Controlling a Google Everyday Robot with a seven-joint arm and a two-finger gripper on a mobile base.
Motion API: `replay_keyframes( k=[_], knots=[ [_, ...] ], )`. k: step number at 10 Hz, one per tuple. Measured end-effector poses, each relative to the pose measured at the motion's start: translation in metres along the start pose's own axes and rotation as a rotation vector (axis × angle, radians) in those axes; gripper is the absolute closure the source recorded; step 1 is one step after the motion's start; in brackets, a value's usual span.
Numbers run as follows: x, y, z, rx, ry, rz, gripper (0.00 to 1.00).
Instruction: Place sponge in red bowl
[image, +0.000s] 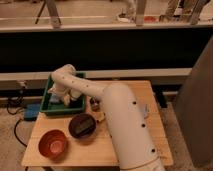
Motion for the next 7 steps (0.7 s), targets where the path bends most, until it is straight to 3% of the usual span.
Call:
replay_keyframes(
  k=[5, 7],
  knots=[
    [0.004, -0.005, 0.007, -0.015, -0.009, -0.009, 0.71],
    [0.002, -0.003, 0.012, -0.053, -0.013, -0.012, 0.89]
  ],
)
